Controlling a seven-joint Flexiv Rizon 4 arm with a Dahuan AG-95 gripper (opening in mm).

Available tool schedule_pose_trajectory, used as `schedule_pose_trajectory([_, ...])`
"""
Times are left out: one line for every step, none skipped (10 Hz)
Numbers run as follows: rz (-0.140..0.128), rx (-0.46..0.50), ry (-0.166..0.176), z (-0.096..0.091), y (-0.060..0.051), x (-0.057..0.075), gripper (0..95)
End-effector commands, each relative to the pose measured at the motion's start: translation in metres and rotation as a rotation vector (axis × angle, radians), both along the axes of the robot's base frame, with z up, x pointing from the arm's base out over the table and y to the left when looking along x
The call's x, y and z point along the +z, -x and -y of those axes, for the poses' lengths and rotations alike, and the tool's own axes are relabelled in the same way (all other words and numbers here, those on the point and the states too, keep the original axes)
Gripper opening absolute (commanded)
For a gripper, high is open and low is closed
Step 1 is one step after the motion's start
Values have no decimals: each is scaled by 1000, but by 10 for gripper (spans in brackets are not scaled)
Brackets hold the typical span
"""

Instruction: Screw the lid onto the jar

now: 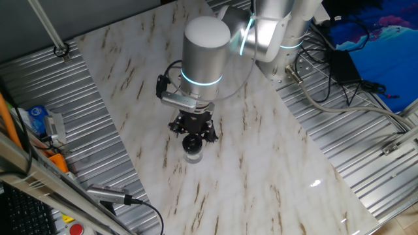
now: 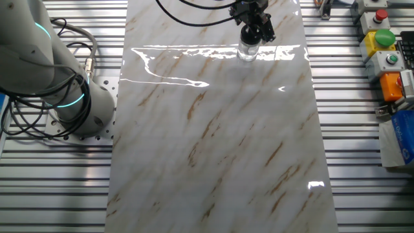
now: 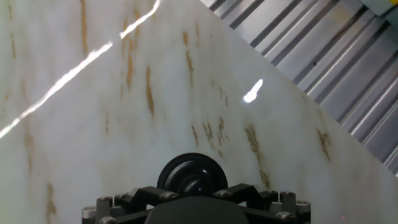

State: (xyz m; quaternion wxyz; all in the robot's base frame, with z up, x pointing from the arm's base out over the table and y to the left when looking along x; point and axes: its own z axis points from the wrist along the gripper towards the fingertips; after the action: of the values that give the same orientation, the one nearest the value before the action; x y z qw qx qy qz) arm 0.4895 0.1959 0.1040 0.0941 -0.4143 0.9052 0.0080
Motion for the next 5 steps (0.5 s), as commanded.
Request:
schedule_pose_trajectory([-47,86,21,-3,3,4,950])
schedule_pose_trajectory([-51,119,31,-4,3,6,950])
schedule_pose_trajectory([-56,156,41,-5,4,7,950])
schedule_pose_trajectory([-63,212,56,-6,4,8,950])
schedule_pose_trajectory([-73,265,63,-6,4,8,950])
